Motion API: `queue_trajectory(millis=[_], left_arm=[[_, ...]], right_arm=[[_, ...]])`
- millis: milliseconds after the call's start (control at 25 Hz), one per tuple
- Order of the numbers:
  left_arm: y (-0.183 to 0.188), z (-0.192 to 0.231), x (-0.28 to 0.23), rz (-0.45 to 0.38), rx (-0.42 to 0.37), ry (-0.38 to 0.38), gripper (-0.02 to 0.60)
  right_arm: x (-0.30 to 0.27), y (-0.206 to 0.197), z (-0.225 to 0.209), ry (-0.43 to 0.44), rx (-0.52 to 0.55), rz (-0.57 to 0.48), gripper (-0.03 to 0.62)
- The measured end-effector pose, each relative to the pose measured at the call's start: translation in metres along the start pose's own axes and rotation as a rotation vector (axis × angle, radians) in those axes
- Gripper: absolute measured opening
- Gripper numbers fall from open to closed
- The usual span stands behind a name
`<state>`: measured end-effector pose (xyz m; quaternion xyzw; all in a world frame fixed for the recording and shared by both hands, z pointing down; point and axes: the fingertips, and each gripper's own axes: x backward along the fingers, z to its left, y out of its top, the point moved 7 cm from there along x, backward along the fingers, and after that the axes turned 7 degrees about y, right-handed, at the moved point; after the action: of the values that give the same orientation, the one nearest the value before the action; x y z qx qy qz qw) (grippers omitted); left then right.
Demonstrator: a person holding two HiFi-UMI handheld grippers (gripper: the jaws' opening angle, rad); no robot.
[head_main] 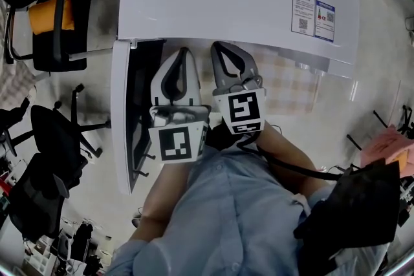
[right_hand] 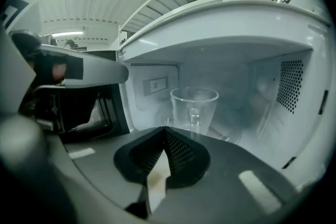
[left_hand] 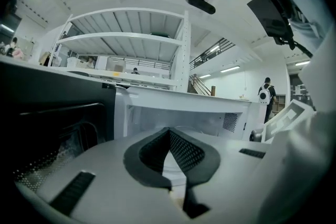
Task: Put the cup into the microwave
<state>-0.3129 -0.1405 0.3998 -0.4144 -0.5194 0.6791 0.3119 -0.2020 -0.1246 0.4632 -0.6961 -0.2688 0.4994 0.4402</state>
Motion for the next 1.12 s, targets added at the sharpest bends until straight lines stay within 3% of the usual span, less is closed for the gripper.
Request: queue_trajectory(millis=[440, 1120], left_arm=[[-0.001, 0.003, -0.022, -0.005, 0.008, -0.009, 0.008], [0.008, -0.005, -0.018, 0.016, 0.008, -0.019, 0.008]], right_arm=[[-0.013, 0.01, -0.033, -0.064, -0.029, 0.0, 0.002], [-0.001, 0.015, -0.027, -0.028, -0.044, 0.02, 0.003]])
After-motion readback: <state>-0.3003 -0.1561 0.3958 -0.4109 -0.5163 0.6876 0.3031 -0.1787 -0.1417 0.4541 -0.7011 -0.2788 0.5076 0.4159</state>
